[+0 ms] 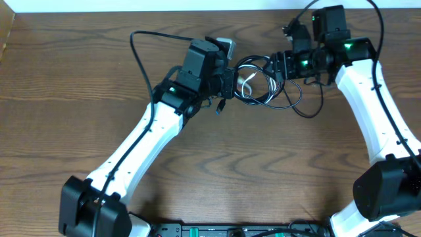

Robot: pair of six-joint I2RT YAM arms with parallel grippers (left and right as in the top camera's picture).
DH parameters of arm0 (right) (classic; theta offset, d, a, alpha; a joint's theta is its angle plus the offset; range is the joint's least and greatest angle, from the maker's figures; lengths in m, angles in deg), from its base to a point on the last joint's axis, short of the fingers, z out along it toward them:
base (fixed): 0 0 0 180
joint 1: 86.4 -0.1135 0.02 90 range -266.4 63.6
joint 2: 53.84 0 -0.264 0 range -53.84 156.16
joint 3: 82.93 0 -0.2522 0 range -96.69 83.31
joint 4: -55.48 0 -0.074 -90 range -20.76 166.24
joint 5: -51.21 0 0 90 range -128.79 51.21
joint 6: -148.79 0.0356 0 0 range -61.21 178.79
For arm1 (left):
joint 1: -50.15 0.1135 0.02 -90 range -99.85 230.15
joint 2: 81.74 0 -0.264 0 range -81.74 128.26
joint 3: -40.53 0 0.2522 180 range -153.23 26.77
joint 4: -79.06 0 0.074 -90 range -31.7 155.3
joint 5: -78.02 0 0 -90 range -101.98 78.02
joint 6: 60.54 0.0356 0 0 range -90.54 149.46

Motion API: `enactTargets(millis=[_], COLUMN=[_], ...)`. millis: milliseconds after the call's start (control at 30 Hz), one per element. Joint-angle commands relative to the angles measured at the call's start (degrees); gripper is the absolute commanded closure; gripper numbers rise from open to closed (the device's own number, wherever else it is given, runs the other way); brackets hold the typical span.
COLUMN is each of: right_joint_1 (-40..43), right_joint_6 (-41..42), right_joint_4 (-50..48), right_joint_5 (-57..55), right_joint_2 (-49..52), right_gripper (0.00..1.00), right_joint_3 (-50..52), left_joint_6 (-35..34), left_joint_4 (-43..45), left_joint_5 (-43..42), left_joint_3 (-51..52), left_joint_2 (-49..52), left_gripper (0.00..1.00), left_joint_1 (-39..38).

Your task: Untangle cables

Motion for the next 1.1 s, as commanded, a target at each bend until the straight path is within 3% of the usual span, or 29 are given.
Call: enactTargets(millis=[0, 133, 500, 600, 733, 867, 1067], right_joint_1=[-1.7, -2.4, -5.6, -6.4, -7.8, -8.9, -9.3], right_joint_6=[1.2, 2.2, 6.9, 7.0, 7.5, 7.7, 9.3], right_joint_4=[-1.9, -3.4, -3.6, -3.8, -3.5, -3.3, -3.6], right_joint_5=[4.6, 6.5, 0.6, 0.5, -2.3, -2.8, -3.1], right_joint_2=[0.2, 0.2, 0.2, 0.2, 0.2, 0.2, 0.2], right_gripper=[0.33, 0.36, 0.43, 0.43, 0.43, 0.43, 0.43], right_joint_3=[0.2, 0.2, 0.2, 0.2, 0.2, 0.2, 0.2], left_joint_6=[0.7, -2.1, -8.9, -13.7, -26.5, -32.8, -57.5], left_joint_4=[-0.5, -2.0, -3.5, -5.0, -8.5, -9.4, -9.4], left_joint_5=[0.4, 4.8, 2.9, 3.0, 2.8, -0.8, -2.1], left_joint_3=[-0.3, -0.3, -0.3, -0.3, -0.3, -0.3, -0.3], left_joint_2=[-0.2, -0.2, -0.3, -0.3, -0.3, -0.3, -0.3], left_gripper=[0.93, 0.93, 0.93, 0.93, 0.92, 0.93, 0.92], left_joint_1=[0.3, 1.1, 3.1, 4.0, 7.3, 8.9, 9.6])
